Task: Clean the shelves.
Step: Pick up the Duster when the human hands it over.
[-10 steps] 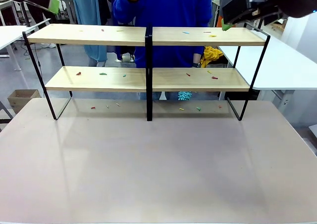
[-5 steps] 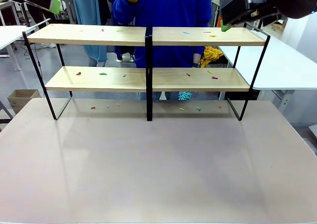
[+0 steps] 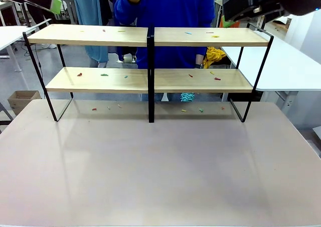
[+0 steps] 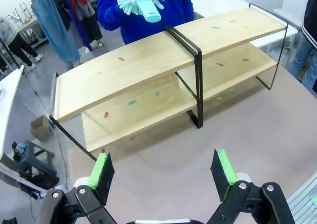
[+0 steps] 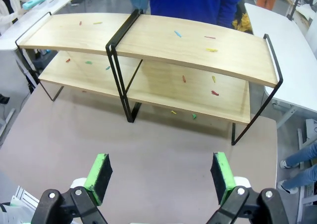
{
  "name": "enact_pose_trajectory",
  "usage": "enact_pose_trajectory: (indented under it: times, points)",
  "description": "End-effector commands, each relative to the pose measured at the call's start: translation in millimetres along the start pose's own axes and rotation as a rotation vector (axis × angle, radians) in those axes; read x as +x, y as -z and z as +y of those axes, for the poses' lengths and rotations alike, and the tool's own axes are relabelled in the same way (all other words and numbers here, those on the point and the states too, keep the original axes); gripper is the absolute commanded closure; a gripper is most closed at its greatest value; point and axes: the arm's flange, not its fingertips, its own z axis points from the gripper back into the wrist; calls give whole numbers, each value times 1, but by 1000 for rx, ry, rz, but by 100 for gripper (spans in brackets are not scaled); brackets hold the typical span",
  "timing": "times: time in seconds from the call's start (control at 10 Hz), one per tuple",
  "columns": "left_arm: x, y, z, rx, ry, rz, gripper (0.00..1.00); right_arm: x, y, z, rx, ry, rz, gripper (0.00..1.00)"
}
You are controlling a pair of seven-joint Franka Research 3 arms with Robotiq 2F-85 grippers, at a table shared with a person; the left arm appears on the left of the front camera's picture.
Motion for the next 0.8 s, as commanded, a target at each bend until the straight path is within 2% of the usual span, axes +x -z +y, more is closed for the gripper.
enact_pose_trajectory:
  times: [0.0, 0.3, 0.6, 0.7]
  points:
    - [0, -1, 0, 3, -1, -1, 0, -9, -5, 4, 81, -71, -2, 0]
    - [0, -1, 0, 3, -1, -1, 0, -21, -14, 12, 116, -148, -3, 0]
    - [0, -1, 0, 3, -1, -1, 0, -22, -12, 9, 98, -158, -15, 0]
    - [0, -1, 0, 3, -1, -1, 0, -20, -15, 23, 97, -136, 2, 0]
